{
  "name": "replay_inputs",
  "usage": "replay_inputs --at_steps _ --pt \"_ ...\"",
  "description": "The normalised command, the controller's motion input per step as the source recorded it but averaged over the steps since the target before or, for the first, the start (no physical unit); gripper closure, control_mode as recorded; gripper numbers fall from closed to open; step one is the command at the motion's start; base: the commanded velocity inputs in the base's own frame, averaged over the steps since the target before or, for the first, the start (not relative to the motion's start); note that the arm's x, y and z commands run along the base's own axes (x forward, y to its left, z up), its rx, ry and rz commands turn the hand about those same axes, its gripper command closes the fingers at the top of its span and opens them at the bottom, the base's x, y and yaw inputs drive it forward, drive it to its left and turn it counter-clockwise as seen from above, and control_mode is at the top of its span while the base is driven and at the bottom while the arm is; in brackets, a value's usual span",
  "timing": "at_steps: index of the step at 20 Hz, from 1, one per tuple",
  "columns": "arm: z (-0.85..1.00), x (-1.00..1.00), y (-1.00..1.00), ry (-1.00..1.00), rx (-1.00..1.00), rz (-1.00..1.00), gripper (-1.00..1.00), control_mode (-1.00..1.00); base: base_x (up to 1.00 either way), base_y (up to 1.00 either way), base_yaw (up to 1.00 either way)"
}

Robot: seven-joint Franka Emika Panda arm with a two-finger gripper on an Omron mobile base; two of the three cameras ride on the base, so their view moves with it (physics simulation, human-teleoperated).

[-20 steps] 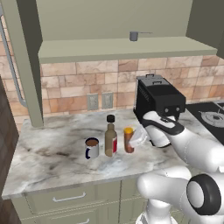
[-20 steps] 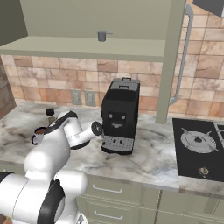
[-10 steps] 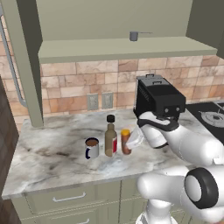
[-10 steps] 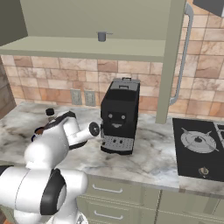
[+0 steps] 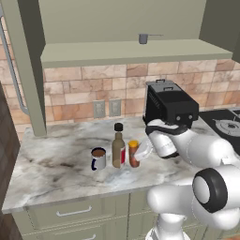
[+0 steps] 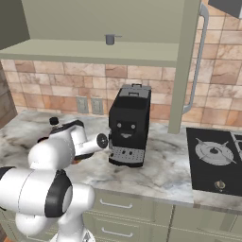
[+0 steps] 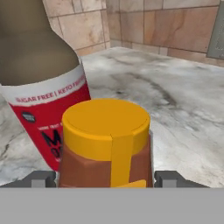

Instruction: Pick the syrup bottle and honey bottle from the cabinet and place them next to the mug.

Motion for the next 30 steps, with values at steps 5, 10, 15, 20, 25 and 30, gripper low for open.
replay_inputs --at_steps 5,10,15,20,25,30 --pt "-0.21 0.0 0.0 0.0 0.0 0.0 1.0 -1.0 0.0 0.0 0.0" --pt "0.0 0.0 0.0 0.0 0.0 0.0 -1.0 -1.0 0.0 0.0 0.0" --pt "0.0 0.0 0.0 0.0 0.0 0.0 -1.0 -1.0 0.0 0.0 0.0" --pt "0.0 0.0 0.0 0.0 0.0 0.0 -1.0 -1.0 0.0 0.0 0.0" --pt "0.0 0.0 0.0 0.0 0.0 0.0 -1.0 -1.0 0.0 0.0 0.0" --pt "0.02 0.0 -0.06 0.0 0.0 0.0 -1.0 -1.0 0.0 0.0 0.0"
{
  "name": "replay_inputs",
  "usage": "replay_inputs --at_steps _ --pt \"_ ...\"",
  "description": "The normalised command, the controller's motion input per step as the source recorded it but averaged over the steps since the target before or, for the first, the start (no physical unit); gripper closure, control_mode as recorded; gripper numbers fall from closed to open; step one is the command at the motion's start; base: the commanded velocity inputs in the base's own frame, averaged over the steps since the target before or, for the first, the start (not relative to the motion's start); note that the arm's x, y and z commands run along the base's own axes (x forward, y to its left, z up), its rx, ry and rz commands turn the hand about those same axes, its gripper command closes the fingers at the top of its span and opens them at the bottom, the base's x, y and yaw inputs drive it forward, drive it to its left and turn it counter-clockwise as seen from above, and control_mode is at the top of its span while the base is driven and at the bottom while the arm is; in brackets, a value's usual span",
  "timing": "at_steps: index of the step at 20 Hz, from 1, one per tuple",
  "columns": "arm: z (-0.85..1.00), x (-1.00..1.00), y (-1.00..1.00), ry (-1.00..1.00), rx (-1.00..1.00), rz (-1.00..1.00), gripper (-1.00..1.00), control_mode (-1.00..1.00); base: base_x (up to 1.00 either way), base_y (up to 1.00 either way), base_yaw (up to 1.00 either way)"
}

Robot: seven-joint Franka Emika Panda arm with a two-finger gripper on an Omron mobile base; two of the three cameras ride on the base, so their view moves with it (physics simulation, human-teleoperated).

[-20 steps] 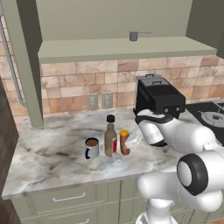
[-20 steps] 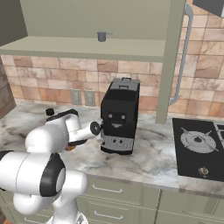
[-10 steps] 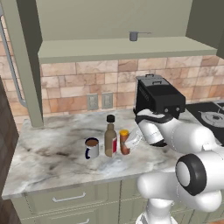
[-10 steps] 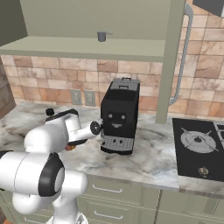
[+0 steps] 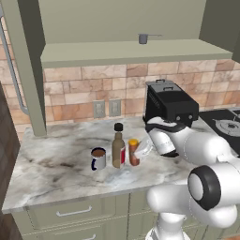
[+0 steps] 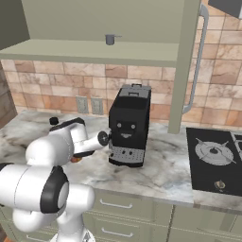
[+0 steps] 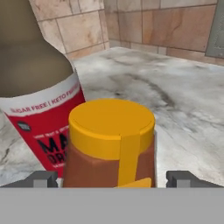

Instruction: Pick the syrup bottle and honey bottle from the cabinet and place them next to the mug.

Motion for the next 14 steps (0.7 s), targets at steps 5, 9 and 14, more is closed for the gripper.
replay_inputs --at_steps 5,9,14 --pt "0.12 0.0 -0.11 -0.03 0.0 0.0 -1.0 -1.0 0.0 0.0 0.0" --pt "0.16 0.0 -0.03 -0.04 0.0 0.0 -1.0 -1.0 0.0 0.0 0.0" --pt "0.29 0.0 -0.06 -0.07 0.0 0.0 -1.0 -1.0 0.0 0.0 0.0"
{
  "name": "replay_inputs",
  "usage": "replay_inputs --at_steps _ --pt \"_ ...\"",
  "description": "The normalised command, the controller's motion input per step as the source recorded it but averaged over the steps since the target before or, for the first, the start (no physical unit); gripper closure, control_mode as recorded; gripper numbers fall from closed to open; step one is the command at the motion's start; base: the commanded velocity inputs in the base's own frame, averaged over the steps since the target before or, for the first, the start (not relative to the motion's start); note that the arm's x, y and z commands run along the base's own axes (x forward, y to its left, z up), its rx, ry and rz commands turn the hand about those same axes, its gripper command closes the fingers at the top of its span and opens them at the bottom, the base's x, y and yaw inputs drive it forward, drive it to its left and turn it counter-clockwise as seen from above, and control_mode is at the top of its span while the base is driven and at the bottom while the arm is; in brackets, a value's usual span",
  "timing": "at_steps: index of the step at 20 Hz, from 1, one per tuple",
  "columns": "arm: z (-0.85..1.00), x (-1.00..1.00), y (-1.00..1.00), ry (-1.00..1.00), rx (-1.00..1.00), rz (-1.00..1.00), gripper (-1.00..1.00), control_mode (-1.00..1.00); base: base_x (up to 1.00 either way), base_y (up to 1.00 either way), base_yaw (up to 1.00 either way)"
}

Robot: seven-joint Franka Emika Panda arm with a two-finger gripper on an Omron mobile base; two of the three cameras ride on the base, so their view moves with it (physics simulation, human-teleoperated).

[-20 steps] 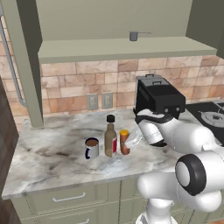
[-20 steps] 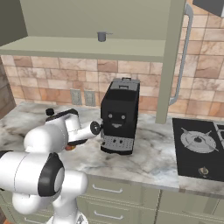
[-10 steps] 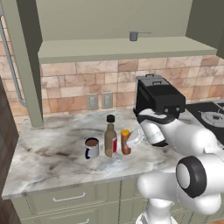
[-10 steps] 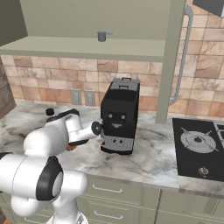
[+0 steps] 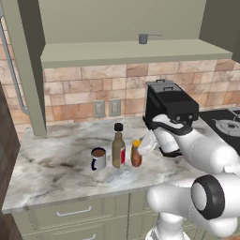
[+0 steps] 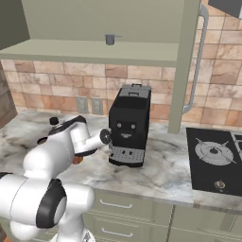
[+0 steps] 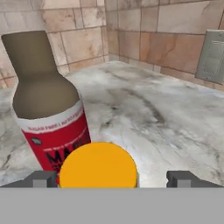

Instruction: Pick the syrup bottle and honey bottle from the cabinet and place them next to the mug.

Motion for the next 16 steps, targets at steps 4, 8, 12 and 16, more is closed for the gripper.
replay_inputs --at_steps 4,8,12,16 --pt "0.28 0.0 0.0 -0.05 0.0 0.0 -1.0 -1.0 0.0 0.0 0.0" --pt "0.31 0.0 0.0 -0.04 0.0 0.0 -1.0 -1.0 0.0 0.0 0.0" --pt "0.44 0.0 0.0 -0.04 0.0 0.0 -1.0 -1.0 0.0 0.0 0.0" --pt "0.48 -0.08 -0.01 -0.04 0.0 0.0 -1.0 -1.0 0.0 0.0 0.0"
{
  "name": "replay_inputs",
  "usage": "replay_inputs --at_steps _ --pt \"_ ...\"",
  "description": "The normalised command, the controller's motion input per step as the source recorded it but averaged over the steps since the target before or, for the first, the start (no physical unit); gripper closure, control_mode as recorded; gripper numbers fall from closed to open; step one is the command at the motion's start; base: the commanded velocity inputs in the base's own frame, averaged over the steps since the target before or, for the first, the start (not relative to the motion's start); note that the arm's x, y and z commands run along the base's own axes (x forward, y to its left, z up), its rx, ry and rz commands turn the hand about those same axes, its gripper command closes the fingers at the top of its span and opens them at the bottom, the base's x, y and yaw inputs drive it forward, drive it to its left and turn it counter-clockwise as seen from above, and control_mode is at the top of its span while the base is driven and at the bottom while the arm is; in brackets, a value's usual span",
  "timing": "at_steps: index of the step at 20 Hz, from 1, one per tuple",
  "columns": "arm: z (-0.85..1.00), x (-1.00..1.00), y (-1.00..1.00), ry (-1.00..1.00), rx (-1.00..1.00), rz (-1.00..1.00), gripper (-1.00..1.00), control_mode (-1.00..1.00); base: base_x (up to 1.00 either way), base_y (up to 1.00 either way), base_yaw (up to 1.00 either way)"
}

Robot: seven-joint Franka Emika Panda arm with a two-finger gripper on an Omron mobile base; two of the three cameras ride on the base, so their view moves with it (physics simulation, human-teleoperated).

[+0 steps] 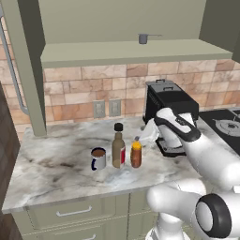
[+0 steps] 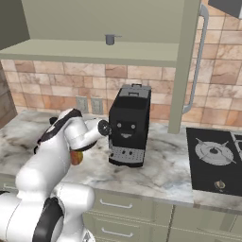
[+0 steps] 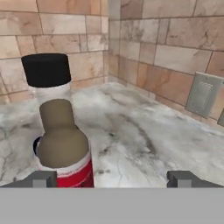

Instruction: Pick the syrup bottle and honey bottle from the cabinet and place them next to the mug.

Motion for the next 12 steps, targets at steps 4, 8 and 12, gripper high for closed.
replay_inputs --at_steps 4,8,12 --pt "0.51 -0.69 -0.08 -0.04 0.01 -0.02 -1.0 -1.0 0.0 0.0 0.0" --pt "0.51 -1.0 -0.27 -0.05 0.05 -0.03 -1.0 -1.0 0.0 0.0 0.0" --pt "0.69 -0.89 -0.19 -0.01 0.02 -0.09 -1.0 -1.0 0.0 0.0 0.0"
